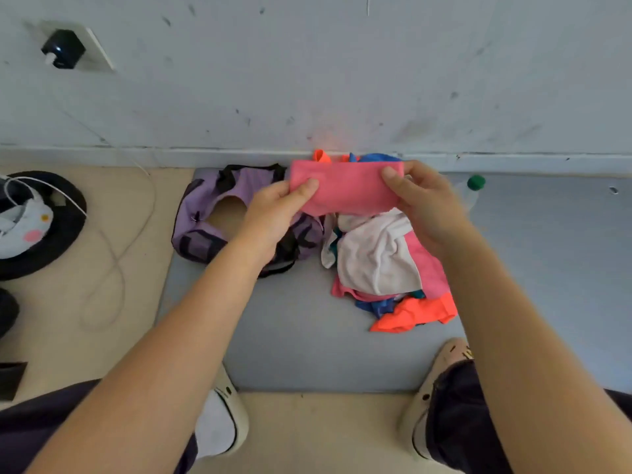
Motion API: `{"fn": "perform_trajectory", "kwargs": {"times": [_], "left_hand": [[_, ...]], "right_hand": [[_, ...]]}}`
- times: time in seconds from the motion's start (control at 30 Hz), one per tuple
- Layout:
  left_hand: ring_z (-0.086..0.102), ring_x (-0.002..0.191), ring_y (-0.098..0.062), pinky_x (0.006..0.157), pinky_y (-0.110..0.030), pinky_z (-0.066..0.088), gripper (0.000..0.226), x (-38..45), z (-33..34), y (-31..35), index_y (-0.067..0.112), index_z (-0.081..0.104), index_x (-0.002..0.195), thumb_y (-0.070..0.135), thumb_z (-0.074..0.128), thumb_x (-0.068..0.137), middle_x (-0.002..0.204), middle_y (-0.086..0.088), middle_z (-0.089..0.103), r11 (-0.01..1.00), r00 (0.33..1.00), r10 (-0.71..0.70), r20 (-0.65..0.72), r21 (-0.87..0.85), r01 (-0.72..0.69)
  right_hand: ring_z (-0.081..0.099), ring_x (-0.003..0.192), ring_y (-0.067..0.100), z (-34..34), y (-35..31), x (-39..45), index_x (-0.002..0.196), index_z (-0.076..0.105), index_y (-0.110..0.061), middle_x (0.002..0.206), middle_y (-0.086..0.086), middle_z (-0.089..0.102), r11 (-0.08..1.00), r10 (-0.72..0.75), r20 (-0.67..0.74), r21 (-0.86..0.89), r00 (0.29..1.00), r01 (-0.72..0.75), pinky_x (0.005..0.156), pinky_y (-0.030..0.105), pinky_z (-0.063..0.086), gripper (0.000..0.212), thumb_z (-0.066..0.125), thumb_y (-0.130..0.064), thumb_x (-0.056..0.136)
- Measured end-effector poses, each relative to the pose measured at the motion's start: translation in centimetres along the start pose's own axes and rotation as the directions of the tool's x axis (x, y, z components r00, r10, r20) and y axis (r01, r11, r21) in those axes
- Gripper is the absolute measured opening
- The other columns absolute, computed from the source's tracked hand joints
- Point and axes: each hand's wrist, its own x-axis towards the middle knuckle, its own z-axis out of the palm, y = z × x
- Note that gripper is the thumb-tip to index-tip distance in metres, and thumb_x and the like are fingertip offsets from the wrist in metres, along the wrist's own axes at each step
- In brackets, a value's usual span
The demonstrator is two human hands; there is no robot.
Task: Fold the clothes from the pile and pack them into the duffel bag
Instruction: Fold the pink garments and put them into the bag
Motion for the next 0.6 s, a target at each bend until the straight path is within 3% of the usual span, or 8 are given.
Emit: {"fn": "perform_trajectory", "kwargs": {"times": [0.1, 0.17, 0.23, 0.3, 0.37, 0.43, 0.53, 0.6], "left_hand": [[0.058, 0.072, -0.008, 0.065, -0.022, 0.041, 0.022, -1.0, -0.2, -8.2, 0.024, 0.07, 0.069, 0.032, 0.069, 0.09, 0.077, 0.004, 0.063, 0.981, 0.994, -0.074, -0.077, 0.171, 0.087], [0.044, 0.07, -0.015, 0.064, -0.029, 0.031, 0.024, -2.2, -0.9, -14.9, 0.014, 0.065, 0.075, 0.034, 0.069, 0.089, 0.077, -0.006, 0.049, 0.924, 0.965, -0.244, -0.093, 0.281, 0.261], [0.05, 0.074, -0.017, 0.07, -0.031, 0.04, 0.022, -4.4, -1.9, -20.7, 0.015, 0.068, 0.08, 0.035, 0.071, 0.087, 0.081, -0.008, 0.057, 0.808, 0.847, -0.525, -0.086, 0.262, 0.528], [0.06, 0.081, -0.02, 0.08, -0.035, 0.051, 0.018, -6.4, -2.5, -24.7, 0.019, 0.07, 0.085, 0.037, 0.071, 0.087, 0.091, -0.008, 0.068, 0.69, 0.72, -0.691, -0.065, 0.241, 0.683], [0.067, 0.088, -0.022, 0.085, -0.037, 0.056, 0.02, -7.3, -2.8, -27.3, 0.021, 0.072, 0.088, 0.041, 0.069, 0.088, 0.097, -0.009, 0.073, 0.649, 0.676, -0.733, -0.073, 0.219, 0.728], [0.067, 0.084, -0.024, 0.081, -0.04, 0.057, 0.016, -7.2, -2.7, -28.5, 0.02, 0.069, 0.084, 0.035, 0.073, 0.086, 0.093, -0.011, 0.072, 0.67, 0.695, -0.705, -0.146, 0.187, 0.719], [0.062, 0.067, -0.023, 0.065, -0.037, 0.058, 0.028, -6.6, -2.3, -29.3, 0.015, 0.054, 0.081, 0.009, 0.081, 0.077, 0.085, -0.015, 0.063, 0.7, 0.701, -0.647, -0.3, 0.132, 0.702], [0.061, 0.067, -0.025, 0.07, -0.045, 0.058, 0.034, -6.1, -2.7, -29.6, 0.015, 0.051, 0.079, 0.0, 0.081, 0.074, 0.081, -0.015, 0.061, 0.682, 0.703, -0.65, -0.29, 0.186, 0.707]], "right_hand": [[0.061, 0.081, 0.007, -0.7, 7.7, -2.4, 0.079, 0.074, -0.021, 0.082, -0.005, 0.069, 0.987, 0.148, 0.019, -0.066, 0.989, -0.147, 0.077, 0.02, 0.049, 0.009, 0.077, -0.029, 0.08], [0.057, 0.068, 0.004, -0.6, 14.1, -4.4, 0.068, 0.071, -0.021, 0.067, -0.011, 0.064, 0.938, 0.317, 0.035, -0.159, 0.948, -0.308, 0.065, 0.016, 0.045, 0.016, 0.075, -0.02, 0.083], [0.048, 0.066, 0.012, -0.5, 19.9, -6.8, 0.064, 0.063, -0.018, 0.063, -0.004, 0.054, 0.836, 0.496, 0.045, -0.293, 0.867, -0.464, 0.062, 0.023, 0.04, 0.023, 0.073, -0.015, 0.085], [0.044, 0.063, 0.013, -0.3, 24.3, -8.7, 0.071, 0.058, -0.007, 0.066, 0.007, 0.048, 0.732, 0.628, 0.076, -0.397, 0.775, -0.554, 0.062, 0.028, 0.035, 0.024, 0.072, -0.018, 0.087], [0.043, 0.06, 0.011, 0.0, 27.2, -9.7, 0.072, 0.06, 0.003, 0.066, 0.008, 0.048, 0.662, 0.687, 0.062, -0.464, 0.724, -0.588, 0.059, 0.027, 0.033, 0.037, 0.07, -0.028, 0.089], [0.043, 0.064, 0.016, 0.3, 29.2, -10.0, 0.069, 0.057, 0.007, 0.066, 0.008, 0.047, 0.648, 0.666, -0.044, -0.461, 0.745, -0.606, 0.062, 0.029, 0.035, 0.044, 0.069, -0.03, 0.089], [0.045, 0.063, 0.022, 1.3, 30.6, -9.9, 0.069, 0.043, -0.013, 0.065, 0.007, 0.045, 0.656, 0.638, -0.255, -0.314, 0.727, -0.686, 0.065, 0.044, 0.047, 0.036, 0.076, -0.003, 0.081], [0.049, 0.06, 0.023, 1.3, 30.8, -9.6, 0.074, 0.038, -0.016, 0.067, 0.009, 0.045, 0.636, 0.696, -0.218, -0.257, 0.685, -0.728, 0.062, 0.047, 0.054, 0.041, 0.073, 0.005, 0.079]]}}
